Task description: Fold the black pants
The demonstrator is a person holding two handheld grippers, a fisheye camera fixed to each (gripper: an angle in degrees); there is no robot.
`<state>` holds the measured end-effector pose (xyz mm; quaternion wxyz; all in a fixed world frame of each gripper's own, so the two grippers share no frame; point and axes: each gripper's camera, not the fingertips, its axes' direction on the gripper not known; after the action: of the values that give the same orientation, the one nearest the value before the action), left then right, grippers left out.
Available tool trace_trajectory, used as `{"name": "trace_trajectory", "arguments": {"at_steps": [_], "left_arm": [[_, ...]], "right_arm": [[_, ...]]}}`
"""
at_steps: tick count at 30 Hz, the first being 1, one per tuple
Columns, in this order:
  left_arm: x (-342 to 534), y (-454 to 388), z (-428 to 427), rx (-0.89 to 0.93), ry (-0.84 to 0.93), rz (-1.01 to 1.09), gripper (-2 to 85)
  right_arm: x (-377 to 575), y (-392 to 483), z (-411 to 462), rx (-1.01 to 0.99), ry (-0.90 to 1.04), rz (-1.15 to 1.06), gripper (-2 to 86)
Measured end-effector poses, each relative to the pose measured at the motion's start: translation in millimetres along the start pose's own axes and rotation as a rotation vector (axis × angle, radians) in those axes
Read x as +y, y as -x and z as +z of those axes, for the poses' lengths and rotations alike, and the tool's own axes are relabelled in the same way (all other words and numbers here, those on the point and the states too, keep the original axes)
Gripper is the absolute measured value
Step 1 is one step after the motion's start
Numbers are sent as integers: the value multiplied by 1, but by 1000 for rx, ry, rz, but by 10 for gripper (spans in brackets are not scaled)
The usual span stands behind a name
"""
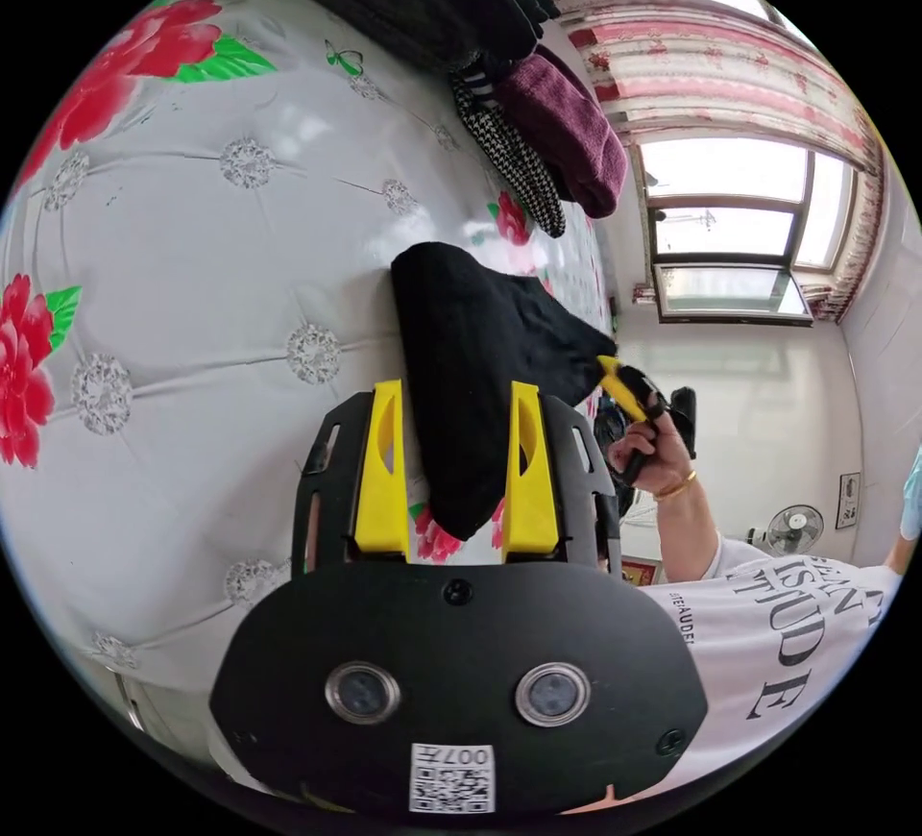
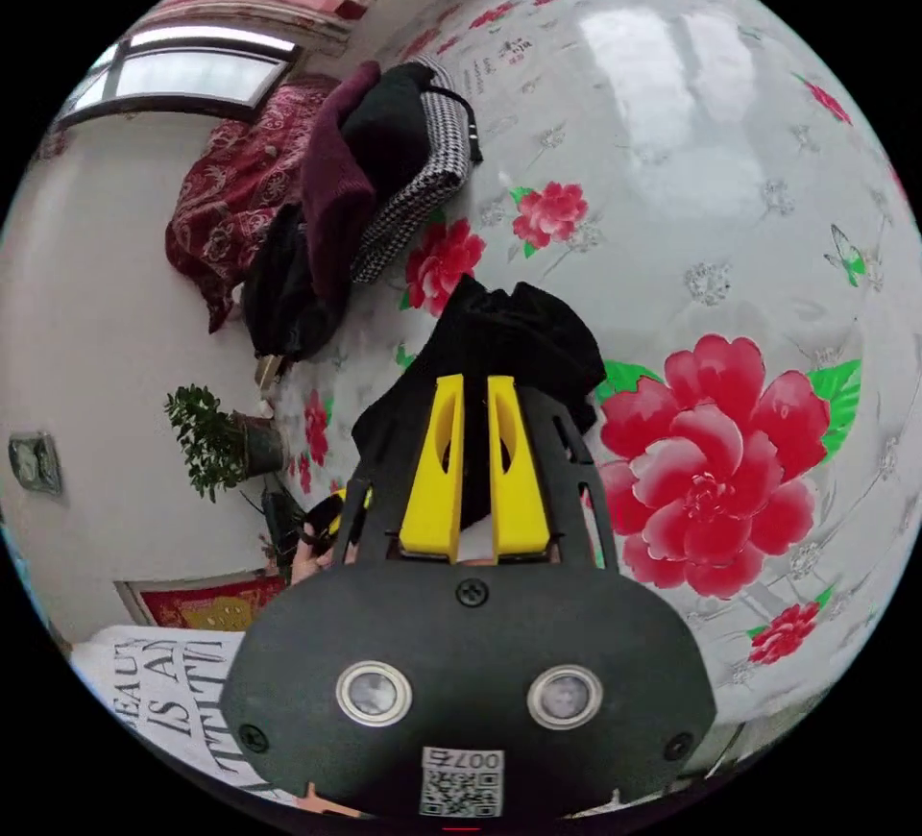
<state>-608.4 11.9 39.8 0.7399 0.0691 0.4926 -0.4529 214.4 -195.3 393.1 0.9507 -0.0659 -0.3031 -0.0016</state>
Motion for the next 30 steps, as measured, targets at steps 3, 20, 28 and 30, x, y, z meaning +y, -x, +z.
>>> {"name": "trace_trajectory", "arguments": {"at_steps": [3,20,28,30], "left_arm": [[-7,8,-13,9,-9,-18,149],[-55,14,-20,68,31,-40,161],[-85,17,5,134,55,-7,143],[-96,19,21,117,94,10,115]], "right_arm": [[8,48,-40,-157,-109,-341,51],[59,-190,-40,-226,-108,385,114],[14,-181,-5,-243,-74,335,106],[7,-176,-3,-235,-72,340,95]]}}
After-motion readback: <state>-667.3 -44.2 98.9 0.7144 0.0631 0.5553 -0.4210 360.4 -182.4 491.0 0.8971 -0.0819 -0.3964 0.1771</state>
